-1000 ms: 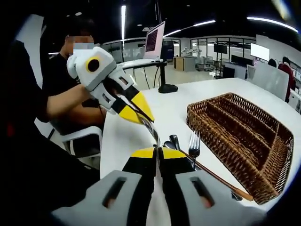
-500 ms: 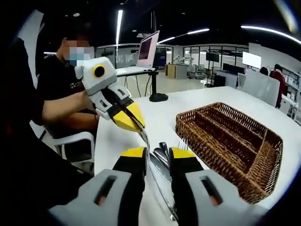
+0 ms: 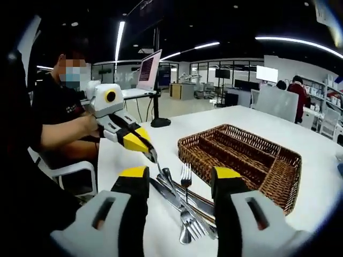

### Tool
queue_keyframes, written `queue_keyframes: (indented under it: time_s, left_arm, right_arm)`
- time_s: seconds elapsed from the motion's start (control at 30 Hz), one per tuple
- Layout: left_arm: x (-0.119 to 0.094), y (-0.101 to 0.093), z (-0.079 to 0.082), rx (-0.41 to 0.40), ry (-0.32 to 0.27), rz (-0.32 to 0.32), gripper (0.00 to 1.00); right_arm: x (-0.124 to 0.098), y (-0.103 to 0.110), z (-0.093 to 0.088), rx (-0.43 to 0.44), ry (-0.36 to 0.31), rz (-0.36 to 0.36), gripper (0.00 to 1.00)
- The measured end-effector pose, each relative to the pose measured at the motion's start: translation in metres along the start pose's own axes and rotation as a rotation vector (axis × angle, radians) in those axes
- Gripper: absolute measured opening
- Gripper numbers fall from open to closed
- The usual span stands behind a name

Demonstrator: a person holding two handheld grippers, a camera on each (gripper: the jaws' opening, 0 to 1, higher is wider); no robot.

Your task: Arrange the knives, forks, and spoons in their matching storage slots by inserting each utensil handle-first until every utensil is classified and aligned in the correct compartment

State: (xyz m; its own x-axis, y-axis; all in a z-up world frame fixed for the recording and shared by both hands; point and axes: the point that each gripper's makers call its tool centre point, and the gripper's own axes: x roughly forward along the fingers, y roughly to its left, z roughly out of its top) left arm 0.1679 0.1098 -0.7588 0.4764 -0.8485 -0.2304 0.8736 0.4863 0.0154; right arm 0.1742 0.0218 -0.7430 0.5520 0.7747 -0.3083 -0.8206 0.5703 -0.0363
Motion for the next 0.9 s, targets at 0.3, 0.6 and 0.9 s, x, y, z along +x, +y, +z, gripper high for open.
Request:
queue_keyframes:
  time_s: [0.3, 0.6, 0.9]
  left_arm:
    - [0.004, 0.028, 0.009, -0.047, 0.077, 0.099, 0.00]
    - [0.010, 0.056, 0.036, -0.122, 0.082, 0.151, 0.00]
    - [0.022, 0.092, 0.043, -0.176, 0.090, 0.178, 0.00]
  right_arm:
    - [-0.019, -0.024, -0.008, 0.029, 0.014, -0.109, 0.74]
    - [-0.043, -0.045, -0.020, 0.076, 0.050, -0.213, 0.84]
    - [-0.055, -0.053, -0.027, 0.091, 0.075, -0.267, 0.93]
